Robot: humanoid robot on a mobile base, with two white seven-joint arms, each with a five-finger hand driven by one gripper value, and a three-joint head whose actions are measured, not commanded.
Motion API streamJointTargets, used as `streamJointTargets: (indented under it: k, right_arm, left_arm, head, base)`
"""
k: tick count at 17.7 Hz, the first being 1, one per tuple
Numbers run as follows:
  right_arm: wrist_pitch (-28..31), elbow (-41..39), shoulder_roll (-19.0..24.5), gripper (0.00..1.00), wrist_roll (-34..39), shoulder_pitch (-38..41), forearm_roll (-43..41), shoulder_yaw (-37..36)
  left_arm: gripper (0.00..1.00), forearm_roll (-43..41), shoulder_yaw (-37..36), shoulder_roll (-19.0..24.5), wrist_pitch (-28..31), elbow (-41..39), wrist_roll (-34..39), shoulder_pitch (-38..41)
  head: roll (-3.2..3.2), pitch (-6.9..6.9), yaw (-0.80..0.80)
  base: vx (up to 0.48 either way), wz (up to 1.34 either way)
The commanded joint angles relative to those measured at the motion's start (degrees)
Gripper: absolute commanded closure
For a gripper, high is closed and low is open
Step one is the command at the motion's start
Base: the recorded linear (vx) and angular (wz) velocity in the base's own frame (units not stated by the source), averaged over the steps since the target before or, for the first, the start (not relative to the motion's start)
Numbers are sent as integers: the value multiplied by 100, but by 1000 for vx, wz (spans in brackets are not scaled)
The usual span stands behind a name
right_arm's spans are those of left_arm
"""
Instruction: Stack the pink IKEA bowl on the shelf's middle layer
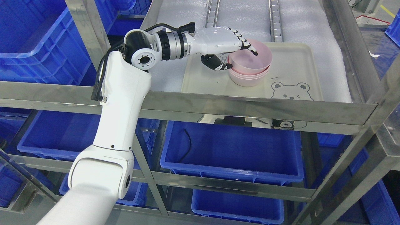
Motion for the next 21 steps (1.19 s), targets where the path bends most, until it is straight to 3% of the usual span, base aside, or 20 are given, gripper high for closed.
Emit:
streamJointTargets:
  k: [1, 5, 8, 10, 16, 21]
  right_arm:
    - [-4, -100, -100, 0, 0, 17, 0, 0]
    - [-4, -100, -100, 0, 0, 17, 0, 0]
    - [-4, -100, -100, 0, 0, 26, 0, 0]
    - [-4, -100, -100, 0, 0, 18, 0, 0]
    - [-4, -100, -100, 0, 0, 17, 0, 0]
    - [-4, -100, -100, 0, 0, 17, 0, 0]
  left_arm:
    - [7, 2174, 222, 81, 0, -380, 360, 161]
    - [1, 2725, -32, 81, 0, -1259, 552, 819]
    - [0, 2777, -419, 81, 0, -1848, 1464, 1355]
    - [0, 2874, -822, 81, 0, -2138, 1678, 1663]
    - [1, 2892, -1957, 81, 0, -2386, 1731, 3251]
    - [0, 2892, -1967, 81, 0, -2368, 1679, 4921]
  head:
    - [0, 0, 0]
    - [0, 0, 0]
    - [0, 0, 0]
    - [0, 0, 0]
    - [0, 0, 0]
    - [0, 0, 0]
  base:
    - [0, 0]
    - [0, 0]
    - [-4, 11]
    - [-20, 52]
    - [-59, -45]
    - [-31, -88]
